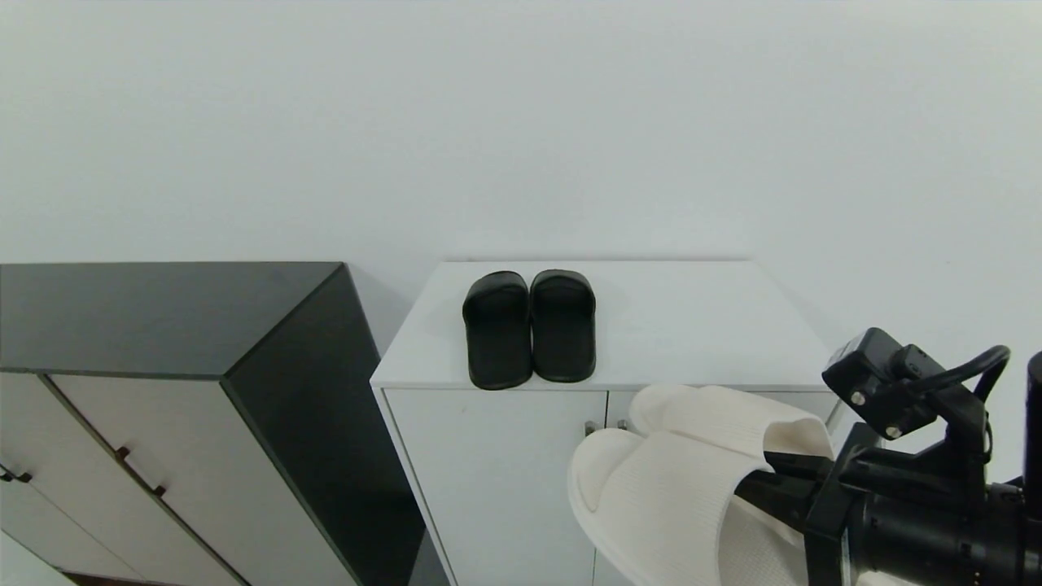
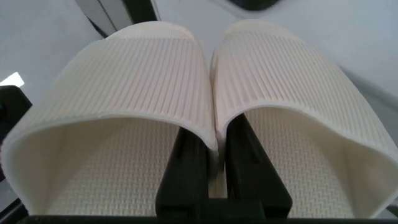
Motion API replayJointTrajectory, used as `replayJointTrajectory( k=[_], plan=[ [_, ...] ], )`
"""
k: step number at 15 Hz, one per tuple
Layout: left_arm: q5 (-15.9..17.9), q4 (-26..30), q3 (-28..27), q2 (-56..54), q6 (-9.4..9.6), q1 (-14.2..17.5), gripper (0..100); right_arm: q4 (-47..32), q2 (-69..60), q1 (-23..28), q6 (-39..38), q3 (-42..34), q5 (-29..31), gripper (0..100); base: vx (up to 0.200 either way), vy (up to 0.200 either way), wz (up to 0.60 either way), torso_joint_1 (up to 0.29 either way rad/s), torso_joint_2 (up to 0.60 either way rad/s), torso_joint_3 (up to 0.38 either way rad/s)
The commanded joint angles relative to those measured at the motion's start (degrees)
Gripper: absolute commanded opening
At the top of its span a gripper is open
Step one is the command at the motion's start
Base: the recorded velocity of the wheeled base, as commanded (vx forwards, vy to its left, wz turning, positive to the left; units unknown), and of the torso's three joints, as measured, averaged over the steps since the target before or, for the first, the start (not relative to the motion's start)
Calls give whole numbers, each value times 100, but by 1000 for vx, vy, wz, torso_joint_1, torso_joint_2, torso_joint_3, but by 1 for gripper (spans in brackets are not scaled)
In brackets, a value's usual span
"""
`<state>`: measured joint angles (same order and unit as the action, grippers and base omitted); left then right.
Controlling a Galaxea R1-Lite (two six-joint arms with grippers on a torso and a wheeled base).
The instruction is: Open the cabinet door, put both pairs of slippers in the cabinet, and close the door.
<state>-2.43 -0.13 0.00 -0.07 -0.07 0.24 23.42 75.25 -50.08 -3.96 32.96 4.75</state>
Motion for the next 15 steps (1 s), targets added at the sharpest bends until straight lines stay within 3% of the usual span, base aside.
replayJointTrajectory(
  k=[1, 15],
  plan=[
    [-4, -4, 0, 7, -1, 2, 0, -4, 7, -2, 53, -53, -1, 0, 0, 0, 0, 0, 0, 0],
    [5, 5, 0, 7, -1, 2, 0, 58, -19, -2, 124, -176, -18, 0, 0, 0, 0, -5, 12, 7]
  ],
)
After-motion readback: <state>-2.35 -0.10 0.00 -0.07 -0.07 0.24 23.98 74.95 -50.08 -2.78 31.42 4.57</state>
